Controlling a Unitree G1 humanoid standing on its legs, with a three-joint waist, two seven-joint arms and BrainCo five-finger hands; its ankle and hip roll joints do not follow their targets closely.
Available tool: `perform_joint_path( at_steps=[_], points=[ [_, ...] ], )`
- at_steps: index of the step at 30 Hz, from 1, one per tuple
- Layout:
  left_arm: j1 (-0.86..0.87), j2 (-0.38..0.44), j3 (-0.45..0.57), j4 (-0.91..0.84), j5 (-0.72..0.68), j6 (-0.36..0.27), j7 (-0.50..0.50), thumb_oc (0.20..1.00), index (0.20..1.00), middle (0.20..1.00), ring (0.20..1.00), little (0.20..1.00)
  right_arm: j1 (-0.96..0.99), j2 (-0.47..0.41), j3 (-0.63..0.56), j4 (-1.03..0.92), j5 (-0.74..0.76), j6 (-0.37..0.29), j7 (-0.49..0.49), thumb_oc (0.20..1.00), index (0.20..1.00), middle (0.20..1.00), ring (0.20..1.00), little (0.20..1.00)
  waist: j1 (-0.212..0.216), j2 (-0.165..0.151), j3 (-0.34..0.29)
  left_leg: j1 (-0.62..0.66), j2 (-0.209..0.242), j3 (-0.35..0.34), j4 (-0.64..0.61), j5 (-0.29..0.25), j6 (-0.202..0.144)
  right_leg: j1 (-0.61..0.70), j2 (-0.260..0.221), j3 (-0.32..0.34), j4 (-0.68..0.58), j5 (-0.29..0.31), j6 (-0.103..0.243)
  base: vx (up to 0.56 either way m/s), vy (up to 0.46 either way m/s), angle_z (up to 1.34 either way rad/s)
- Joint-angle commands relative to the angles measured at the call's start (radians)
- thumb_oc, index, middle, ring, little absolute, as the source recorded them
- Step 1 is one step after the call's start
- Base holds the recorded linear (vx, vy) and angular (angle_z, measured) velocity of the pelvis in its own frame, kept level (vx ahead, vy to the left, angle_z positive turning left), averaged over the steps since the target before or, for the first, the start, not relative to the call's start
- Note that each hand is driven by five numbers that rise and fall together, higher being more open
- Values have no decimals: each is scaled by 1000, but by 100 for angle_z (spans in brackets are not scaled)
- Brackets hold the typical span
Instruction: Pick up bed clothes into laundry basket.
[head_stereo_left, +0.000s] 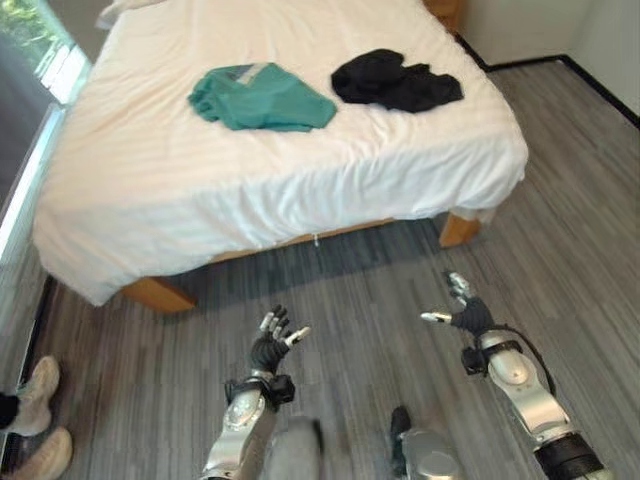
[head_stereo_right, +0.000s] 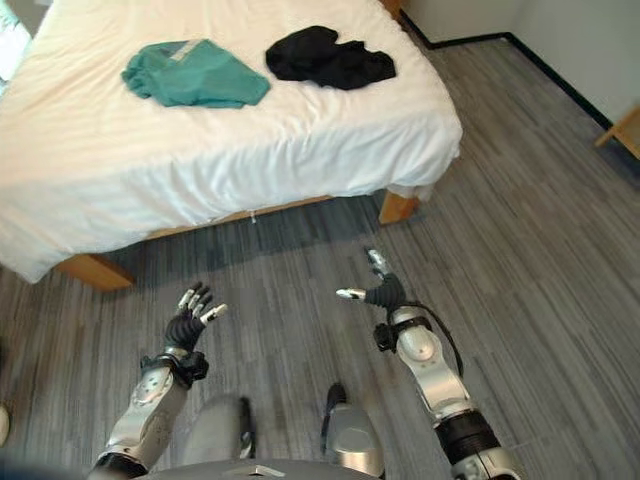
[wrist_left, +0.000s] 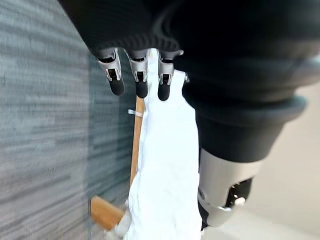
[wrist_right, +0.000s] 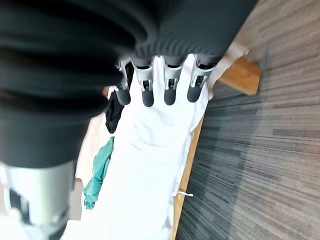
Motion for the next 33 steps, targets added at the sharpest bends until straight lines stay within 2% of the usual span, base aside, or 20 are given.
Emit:
perform_joint_path(
  at_steps=[1,2,3,5,7,8,9,10,11,12,13,14,16,17,18,20,21,24,26,33],
  points=[
    [25,50,17,-107,-13,-28,-15,1000,1000,1000,1000,1000,-23,-3,-24,-40,-3,-48,-8,1000,1000,1000,1000,1000,20,5,-7,71,100,143,-170,41,20,44,-47,-17,-54,-141,65,509,133,-10],
    [36,49,19,-105,-12,-20,-20,1000,1000,1000,1000,1000,-13,-5,-28,-43,-14,-43,-4,1000,1000,1000,1000,1000,22,12,-10,110,114,195,-244,68,24,70,-46,-20,-54,-150,71,681,210,-11],
    [55,45,28,-99,-7,-14,-25,1000,1000,1000,1000,1000,-7,-4,-30,-45,-23,-41,1,1000,1000,1000,1000,1000,13,26,-26,148,118,239,-300,71,32,87,-42,-35,-54,-161,82,499,199,-12],
    [71,41,36,-100,-4,-11,-28,1000,1000,1000,1000,1000,3,-3,-30,-57,-32,-39,6,1000,1000,1000,1000,1000,11,32,-39,178,119,257,-320,80,34,105,-46,-31,-54,-167,92,384,169,-13],
    [67,48,47,-103,-3,-21,-14,1000,1000,1000,1000,1000,-7,9,-6,-82,-56,-44,14,1000,1000,1000,1000,1000,9,24,-66,252,98,294,-324,82,59,102,-85,-34,87,-171,118,464,203,-15],
    [63,52,48,-104,-5,-24,-14,1000,1000,1000,1000,1000,-20,13,4,-90,-67,-54,15,1000,1000,1000,1000,1000,15,21,-70,273,87,305,-324,68,72,70,-105,-41,187,-149,139,229,94,-37],
    [62,52,49,-104,-5,-24,-14,1000,1000,1000,1000,1000,-21,14,5,-90,-68,-54,15,1000,1000,1000,1000,1000,19,23,-72,270,91,309,-324,71,72,63,-102,-36,188,-147,138,340,122,-101],
    [32,78,42,-116,4,-33,2,1000,1000,1000,1000,1000,-80,-6,26,-134,-126,-64,-5,1000,1000,1000,1000,1000,1,17,-53,318,69,305,-325,38,103,-58,-140,-7,457,-44,190,229,78,-111],
    [30,77,44,-115,4,-33,3,1000,1000,1000,1000,1000,-82,-5,26,-134,-126,-63,-6,1000,1000,1000,1000,1000,5,20,-55,314,73,309,-325,41,102,-66,-136,-2,458,-40,188,379,159,-70],
    [9,97,30,-108,19,-43,9,1000,1000,1000,1000,1000,-153,-19,26,-167,-159,-72,-26,1000,1000,1000,1000,1000,-16,32,-30,345,66,272,-325,13,116,-193,-110,52,634,-33,187,122,71,11],
    [7,96,31,-108,19,-43,9,1000,1000,1000,1000,1000,-156,-19,27,-167,-159,-72,-26,1000,1000,1000,1000,1000,-14,36,-32,341,72,275,-325,17,114,-200,-104,54,633,-28,184,371,49,59],
    [-24,118,21,-97,38,-55,12,1000,1000,1000,1000,1000,-265,-38,27,-182,-182,-82,-53,1000,1000,1000,1000,1000,-24,39,-27,363,70,266,-325,-3,103,-262,-136,35,585,-44,168,357,-95,72],
    [-56,136,10,-83,24,-60,8,1000,1000,1000,1000,1000,-371,-86,20,-205,-226,-75,-82,1000,1000,1000,1000,1000,-34,36,-30,389,72,251,-325,-25,79,-273,-190,-31,421,-79,139,463,-165,63],
    [-62,141,6,-83,20,-63,8,1000,1000,1000,1000,1000,-425,-110,27,-202,-252,-68,-96,1000,1000,1000,1000,1000,-39,26,-34,407,60,240,-325,-41,70,-276,-200,-37,324,-78,137,448,-199,76],
    [-76,147,5,-84,11,-68,10,1000,1000,1000,1000,1000,-487,-143,27,-185,-267,-60,-113,1000,1000,1000,1000,1000,-52,18,-40,419,59,216,-325,-56,55,-271,-192,-34,179,-50,138,501,-209,88],
    [-99,154,-7,-78,-10,-74,11,1000,1000,1000,1000,1000,-596,-181,50,-131,-281,-36,-130,1000,1000,1000,1000,1000,-62,0,-52,437,54,162,-325,-81,37,-296,-172,45,60,-5,153,427,-205,95],
    [-112,155,-9,-70,-14,-81,16,1000,1000,1000,1000,1000,-655,-202,83,-87,-276,-32,-130,1000,1000,1000,1000,1000,-62,-5,-52,441,50,140,-325,-89,36,-293,-166,77,27,12,160,356,-195,103],
    [-100,175,-1,-80,-29,-84,-1,1000,1000,1000,1000,1000,-758,-236,114,-62,-285,-28,-126,1000,1000,1000,1000,1000,-40,-23,-60,465,44,138,-325,-100,30,-274,-183,48,21,37,159,293,-157,92],
    [-115,173,-7,-48,-43,-99,14,1000,1000,1000,1000,1000,-935,-284,180,63,-326,-15,-150,1000,1000,1000,1000,1000,-19,-26,-78,484,50,127,-325,-105,15,-238,-182,7,-12,60,153,332,-193,58],
    [-150,212,-7,-46,-72,-132,-9,1000,1000,1000,1000,1000,-1170,-345,331,446,-416,22,-154,1000,1000,1000,1000,1000,-1,10,-59,437,97,115,-325,-65,-41,-231,-174,-76,-54,60,147,137,-113,37]
  ],
)
